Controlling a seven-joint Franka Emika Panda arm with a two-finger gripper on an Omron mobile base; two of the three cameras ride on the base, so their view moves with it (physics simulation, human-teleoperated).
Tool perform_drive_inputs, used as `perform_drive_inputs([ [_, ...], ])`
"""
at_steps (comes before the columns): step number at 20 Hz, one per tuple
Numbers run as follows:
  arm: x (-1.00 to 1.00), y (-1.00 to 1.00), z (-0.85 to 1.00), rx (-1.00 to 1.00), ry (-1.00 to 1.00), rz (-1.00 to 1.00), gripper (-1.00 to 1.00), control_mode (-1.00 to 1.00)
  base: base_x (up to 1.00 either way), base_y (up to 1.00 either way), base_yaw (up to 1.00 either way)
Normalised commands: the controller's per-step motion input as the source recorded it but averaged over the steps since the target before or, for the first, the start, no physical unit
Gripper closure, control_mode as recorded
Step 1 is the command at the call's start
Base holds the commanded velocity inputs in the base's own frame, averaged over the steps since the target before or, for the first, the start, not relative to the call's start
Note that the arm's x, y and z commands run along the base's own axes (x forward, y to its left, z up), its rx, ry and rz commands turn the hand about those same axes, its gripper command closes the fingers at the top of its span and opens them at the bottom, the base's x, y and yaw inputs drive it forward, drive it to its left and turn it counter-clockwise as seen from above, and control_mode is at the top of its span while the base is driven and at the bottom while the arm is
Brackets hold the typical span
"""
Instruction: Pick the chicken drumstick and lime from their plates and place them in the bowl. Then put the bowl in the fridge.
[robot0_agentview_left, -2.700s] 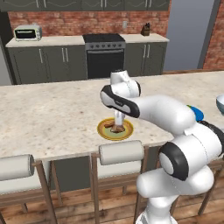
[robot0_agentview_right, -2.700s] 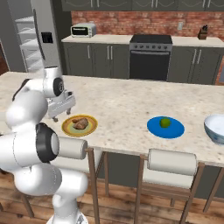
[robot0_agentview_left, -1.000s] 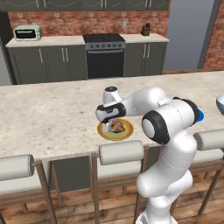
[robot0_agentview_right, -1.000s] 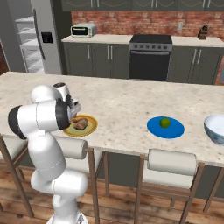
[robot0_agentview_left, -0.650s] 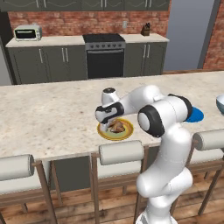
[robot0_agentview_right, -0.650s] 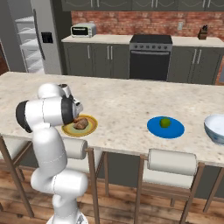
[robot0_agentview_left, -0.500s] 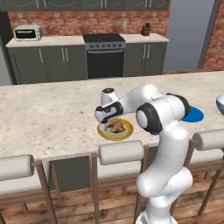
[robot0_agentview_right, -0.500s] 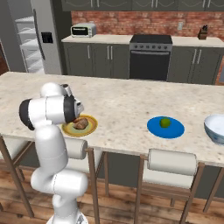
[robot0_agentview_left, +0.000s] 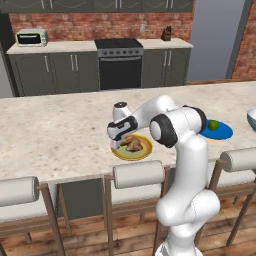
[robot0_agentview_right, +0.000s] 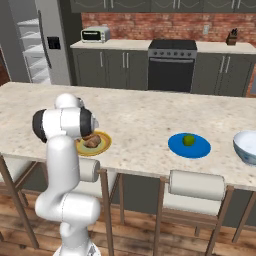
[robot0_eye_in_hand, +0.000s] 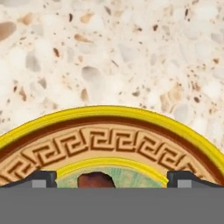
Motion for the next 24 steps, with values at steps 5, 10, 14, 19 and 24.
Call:
perform_drive_inputs([
  [5,0.21,0.0,-0.22,0.0,0.04,-0.06,-1.0,-1.0,0.0,0.0,0.0],
  [10,0.02,0.0,-0.13,0.0,0.01,-0.05,-1.0,-1.0,0.0,0.0,0.0],
  [14,-0.07,-0.02,-0.06,0.0,0.0,-0.05,-1.0,-1.0,0.0,0.0,0.0],
  [19,-0.22,-0.11,-0.06,0.0,-0.01,-0.08,-1.0,-1.0,0.0,0.0,0.0],
  [24,-0.24,-0.07,-0.05,0.01,-0.04,-0.11,-1.0,-1.0,0.0,0.0,0.0],
])
